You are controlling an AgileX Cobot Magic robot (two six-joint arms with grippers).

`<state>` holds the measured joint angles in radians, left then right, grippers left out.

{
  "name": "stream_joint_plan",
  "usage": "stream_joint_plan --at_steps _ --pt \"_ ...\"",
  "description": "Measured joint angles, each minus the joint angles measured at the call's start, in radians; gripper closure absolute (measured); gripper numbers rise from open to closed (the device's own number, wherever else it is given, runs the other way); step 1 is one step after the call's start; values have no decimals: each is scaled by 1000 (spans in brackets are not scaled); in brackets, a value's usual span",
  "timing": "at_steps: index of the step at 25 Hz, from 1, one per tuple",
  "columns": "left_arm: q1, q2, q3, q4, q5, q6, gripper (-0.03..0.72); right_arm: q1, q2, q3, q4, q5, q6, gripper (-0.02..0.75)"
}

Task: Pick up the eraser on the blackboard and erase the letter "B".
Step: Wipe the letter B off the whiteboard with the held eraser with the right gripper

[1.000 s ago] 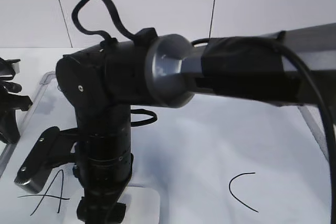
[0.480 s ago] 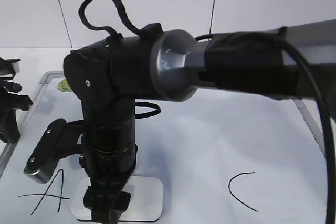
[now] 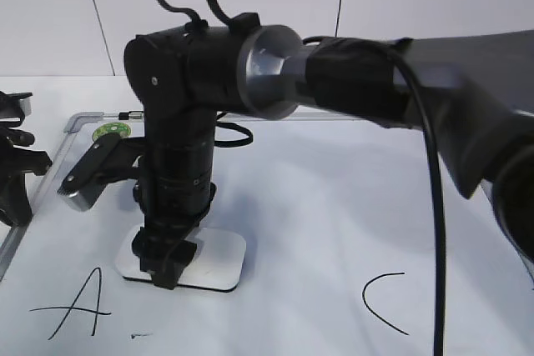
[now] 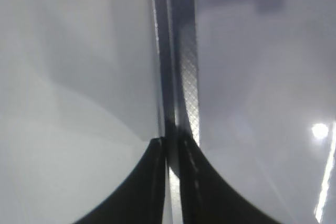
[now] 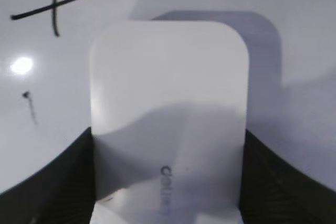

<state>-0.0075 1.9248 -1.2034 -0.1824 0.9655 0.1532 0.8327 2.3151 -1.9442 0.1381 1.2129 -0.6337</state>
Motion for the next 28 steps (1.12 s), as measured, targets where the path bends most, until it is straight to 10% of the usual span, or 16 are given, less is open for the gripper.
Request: stream_joint_plan --at_steps 28 --pt "0 0 0 0 -4 0 643 -98 80 -155 47 18 63 233"
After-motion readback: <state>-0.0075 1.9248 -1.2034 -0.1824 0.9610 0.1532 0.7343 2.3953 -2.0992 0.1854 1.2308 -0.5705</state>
